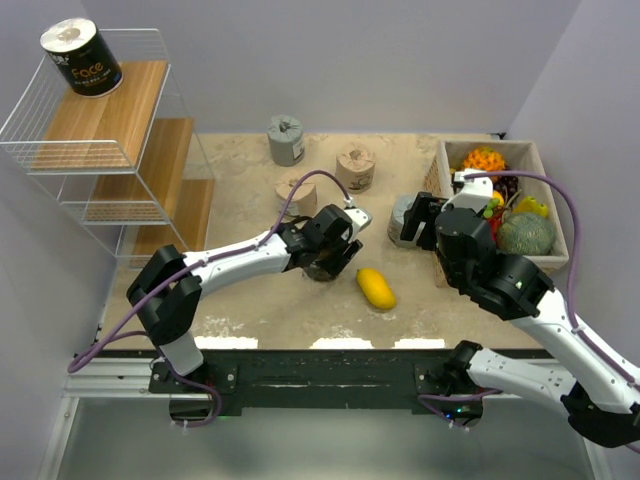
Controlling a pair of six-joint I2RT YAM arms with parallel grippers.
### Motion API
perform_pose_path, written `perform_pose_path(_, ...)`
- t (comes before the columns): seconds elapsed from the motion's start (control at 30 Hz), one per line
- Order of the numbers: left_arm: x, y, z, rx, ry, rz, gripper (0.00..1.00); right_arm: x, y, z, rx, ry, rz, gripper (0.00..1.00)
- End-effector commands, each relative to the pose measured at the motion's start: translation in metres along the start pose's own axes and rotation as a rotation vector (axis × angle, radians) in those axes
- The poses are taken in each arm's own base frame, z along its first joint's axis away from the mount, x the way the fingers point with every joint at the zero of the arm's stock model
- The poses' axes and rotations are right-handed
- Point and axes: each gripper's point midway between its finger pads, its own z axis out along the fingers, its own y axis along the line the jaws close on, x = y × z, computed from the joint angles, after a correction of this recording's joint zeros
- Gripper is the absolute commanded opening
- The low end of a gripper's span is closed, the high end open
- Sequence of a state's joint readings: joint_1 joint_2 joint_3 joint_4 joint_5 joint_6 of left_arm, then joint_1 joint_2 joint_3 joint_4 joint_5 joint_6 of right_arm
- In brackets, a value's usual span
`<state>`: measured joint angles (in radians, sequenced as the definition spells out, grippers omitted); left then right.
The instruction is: Place and organize the paper towels onto the shelf
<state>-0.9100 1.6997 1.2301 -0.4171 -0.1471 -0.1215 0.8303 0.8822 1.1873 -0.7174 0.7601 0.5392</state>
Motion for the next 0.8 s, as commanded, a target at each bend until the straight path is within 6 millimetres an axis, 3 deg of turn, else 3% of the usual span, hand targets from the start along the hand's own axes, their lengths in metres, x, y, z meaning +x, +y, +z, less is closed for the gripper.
perform_pose_path(0.0,0.002,-0.001,0.005,-0.004,-0.016,-0.027,0.61,-0.011,0.003,-0.001,-0.011,-0.039,0.040,0.75)
perform_pose_path(0.2,0.001,0.005,0.001,-0.031,-0.017,-0.030,0.48,-0.013,0.002,-0.004,-0.019,-0.043,0.048,0.75)
perform_pose_path(0.37,-0.016,0.021,-0.022,-0.111,-0.055,-0.035,0.43,-0.013,0.003,-0.005,-0.030,-0.041,0.049,0.75)
perform_pose_path(0.57,-0.063,0.044,-0.077,-0.203,-0.168,-0.028,0.43,-0.014,0.006,-0.005,-0.041,-0.041,0.054,0.75)
perform_pose_path(0.6,-0.081,0.049,-0.094,-0.214,-0.216,-0.032,0.43,-0.014,0.007,-0.005,-0.042,-0.039,0.055,0.75)
perform_pose_path(0.67,-0.092,0.059,-0.112,-0.262,-0.233,-0.011,0.44,-0.016,0.009,-0.004,-0.047,-0.041,0.057,0.75)
perform_pose_path(0.7,-0.108,0.064,-0.129,-0.282,-0.275,-0.014,0.44,-0.017,0.010,-0.004,-0.049,-0.043,0.058,0.75)
perform_pose_path(0.77,-0.117,0.080,-0.147,-0.360,-0.284,0.006,0.45,-0.017,0.013,-0.004,-0.056,-0.039,0.057,0.75)
